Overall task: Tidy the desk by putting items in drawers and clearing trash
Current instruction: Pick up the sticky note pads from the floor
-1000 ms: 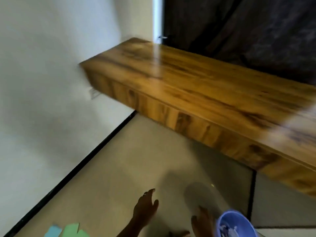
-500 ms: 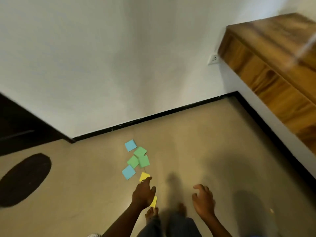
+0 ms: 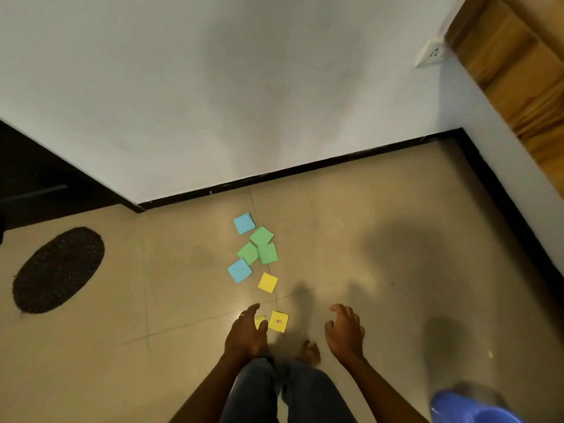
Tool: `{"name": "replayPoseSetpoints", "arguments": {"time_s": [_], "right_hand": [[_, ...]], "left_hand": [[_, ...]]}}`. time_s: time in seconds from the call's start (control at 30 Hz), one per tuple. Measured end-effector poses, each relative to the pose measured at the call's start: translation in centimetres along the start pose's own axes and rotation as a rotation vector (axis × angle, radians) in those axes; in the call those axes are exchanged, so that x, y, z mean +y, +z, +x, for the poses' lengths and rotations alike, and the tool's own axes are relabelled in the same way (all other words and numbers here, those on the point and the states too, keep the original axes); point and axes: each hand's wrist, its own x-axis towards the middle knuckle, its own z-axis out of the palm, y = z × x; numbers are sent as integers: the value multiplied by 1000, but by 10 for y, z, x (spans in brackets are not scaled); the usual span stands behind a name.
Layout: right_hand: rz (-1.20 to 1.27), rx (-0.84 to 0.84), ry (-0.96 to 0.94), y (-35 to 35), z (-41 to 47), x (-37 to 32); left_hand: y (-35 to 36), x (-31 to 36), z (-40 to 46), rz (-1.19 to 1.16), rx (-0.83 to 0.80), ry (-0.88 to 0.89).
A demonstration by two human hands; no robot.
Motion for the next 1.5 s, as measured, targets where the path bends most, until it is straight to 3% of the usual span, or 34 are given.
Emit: {"name": "replayPoseSetpoints", "arguments": {"time_s": [0.1,0.4,0.53,0.67,0.77,1.1,1.23,1.5], "right_hand": [[-2,3,9,11,8,-15],[92,17,183,74,33,-111],[221,52,329,125,33,-177],[247,22,404,172,31,-233],[301,40,417,190,31,-261],[360,44,489,226,102,-252],[465,21,509,249,153,-236],[407,33,482,333,278,-177]], "left_hand": [[-17,0,11,4,-3,-30],[-102,-45,85,57,-136,139],[-162,-85,134,243,-178,192],[-210,-125,183,388,-240,158],[-224,-140,208,357,-274,134],[-179,-120,269,389,-370,267],[-144,-120,321,405,-384,241],[-62,-143,432,490,-371,236]]}}
